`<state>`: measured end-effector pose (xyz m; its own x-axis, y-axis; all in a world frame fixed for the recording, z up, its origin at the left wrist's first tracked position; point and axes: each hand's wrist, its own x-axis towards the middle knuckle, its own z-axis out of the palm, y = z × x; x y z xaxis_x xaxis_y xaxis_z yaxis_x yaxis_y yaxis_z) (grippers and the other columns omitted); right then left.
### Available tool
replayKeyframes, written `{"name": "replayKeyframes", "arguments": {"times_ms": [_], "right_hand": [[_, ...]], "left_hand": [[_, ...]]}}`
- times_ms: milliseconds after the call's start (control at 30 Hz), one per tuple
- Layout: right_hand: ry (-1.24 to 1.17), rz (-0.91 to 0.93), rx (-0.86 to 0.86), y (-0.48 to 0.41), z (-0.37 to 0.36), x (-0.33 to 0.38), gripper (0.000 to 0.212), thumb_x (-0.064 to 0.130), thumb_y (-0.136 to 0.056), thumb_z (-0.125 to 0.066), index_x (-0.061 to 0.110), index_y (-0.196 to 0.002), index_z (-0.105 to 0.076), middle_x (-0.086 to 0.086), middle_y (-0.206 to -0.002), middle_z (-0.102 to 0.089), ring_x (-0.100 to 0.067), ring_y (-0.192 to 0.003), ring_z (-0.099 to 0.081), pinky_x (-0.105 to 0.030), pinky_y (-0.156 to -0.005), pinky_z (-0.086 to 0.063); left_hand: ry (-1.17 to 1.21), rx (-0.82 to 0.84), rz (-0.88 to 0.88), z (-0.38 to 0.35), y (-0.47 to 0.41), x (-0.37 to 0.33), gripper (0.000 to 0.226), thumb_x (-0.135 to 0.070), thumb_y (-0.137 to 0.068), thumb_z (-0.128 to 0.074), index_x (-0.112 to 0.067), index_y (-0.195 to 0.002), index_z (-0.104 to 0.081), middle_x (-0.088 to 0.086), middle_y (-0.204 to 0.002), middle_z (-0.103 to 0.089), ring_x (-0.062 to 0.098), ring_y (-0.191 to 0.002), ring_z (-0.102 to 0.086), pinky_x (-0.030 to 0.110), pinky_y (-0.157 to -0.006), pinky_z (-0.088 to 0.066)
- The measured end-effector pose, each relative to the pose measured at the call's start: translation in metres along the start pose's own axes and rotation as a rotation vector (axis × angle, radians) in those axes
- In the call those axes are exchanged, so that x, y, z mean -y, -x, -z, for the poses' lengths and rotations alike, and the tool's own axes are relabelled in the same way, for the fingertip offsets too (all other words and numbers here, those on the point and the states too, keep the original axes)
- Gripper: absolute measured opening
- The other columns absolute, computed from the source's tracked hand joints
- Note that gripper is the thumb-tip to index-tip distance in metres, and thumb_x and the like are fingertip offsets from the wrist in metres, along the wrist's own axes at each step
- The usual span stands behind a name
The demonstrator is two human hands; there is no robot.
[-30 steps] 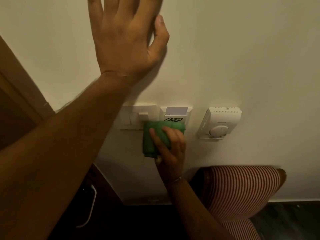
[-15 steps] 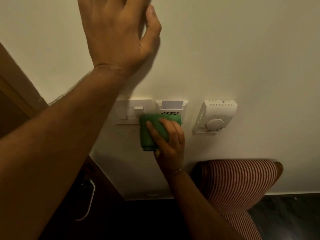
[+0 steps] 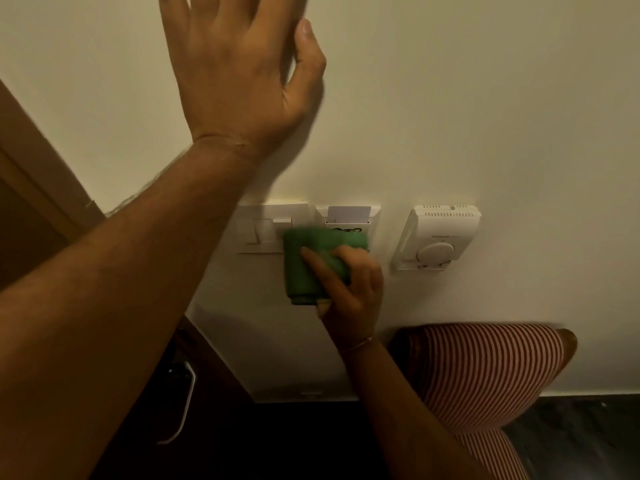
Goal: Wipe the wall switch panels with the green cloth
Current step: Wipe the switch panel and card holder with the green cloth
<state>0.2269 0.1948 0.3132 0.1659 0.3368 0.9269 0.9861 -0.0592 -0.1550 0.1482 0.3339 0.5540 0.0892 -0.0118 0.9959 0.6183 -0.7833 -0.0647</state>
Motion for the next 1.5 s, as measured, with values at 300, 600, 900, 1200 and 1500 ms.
{"name": "replayKeyframes", "arguments": {"times_ms": [300,600,900,1200,1500], "right_hand": [[-0.131,-0.161,-0.111,-0.004,-0.004,0.006,0.031,0.013,-0.086,-0.075,0.017,-0.114,-0.062,-0.007,-0.121,-0.055,-0.023,-0.116,-0.055,-0.029,-0.109,-0.042],[-0.065,-0.195,-0.141,0.003,0.013,-0.03,0.042,0.011,-0.077,-0.082,0.017,-0.112,-0.061,-0.008,-0.122,-0.055,-0.03,-0.117,-0.055,-0.03,-0.111,-0.04],[-0.098,0.118,-0.051,-0.018,-0.012,0.005,0.043,0.05,-0.112,-0.033,0.019,-0.114,-0.062,-0.007,-0.127,-0.055,-0.027,-0.116,-0.055,-0.032,-0.104,-0.046],[-0.083,-0.19,-0.095,0.012,0.012,-0.028,0.027,0.019,-0.085,-0.081,0.024,-0.108,-0.068,-0.008,-0.127,-0.054,-0.032,-0.12,-0.053,-0.034,-0.108,-0.043],[-0.142,-0.009,-0.063,-0.01,-0.006,0.005,0.035,0.02,-0.084,-0.087,0.023,-0.112,-0.066,-0.009,-0.129,-0.053,-0.031,-0.12,-0.053,-0.024,-0.12,-0.032]], "left_hand": [[0.044,-0.027,-0.002,-0.002,0.002,0.0,0.025,-0.025,-0.097,-0.068,-0.003,-0.104,-0.078,0.02,-0.102,-0.075,0.038,-0.097,-0.069,0.042,-0.088,-0.052],[0.063,-0.042,0.0,-0.003,0.0,0.002,0.026,-0.026,-0.096,-0.069,-0.004,-0.107,-0.078,0.02,-0.104,-0.076,0.032,-0.102,-0.059,0.046,-0.09,-0.054],[0.038,-0.016,0.004,-0.003,0.002,0.0,0.026,-0.027,-0.099,-0.067,-0.003,-0.108,-0.076,0.022,-0.104,-0.074,0.037,-0.101,-0.063,0.043,-0.09,-0.05],[0.022,0.015,-0.019,0.003,0.001,-0.006,0.028,-0.021,-0.097,-0.07,0.001,-0.112,-0.077,0.025,-0.108,-0.075,0.047,-0.101,-0.072,0.055,-0.092,-0.054],[0.037,0.022,0.017,0.002,0.005,-0.006,0.027,-0.022,-0.099,-0.069,0.002,-0.109,-0.076,0.026,-0.105,-0.074,0.048,-0.099,-0.072,0.053,-0.09,-0.054]]}}
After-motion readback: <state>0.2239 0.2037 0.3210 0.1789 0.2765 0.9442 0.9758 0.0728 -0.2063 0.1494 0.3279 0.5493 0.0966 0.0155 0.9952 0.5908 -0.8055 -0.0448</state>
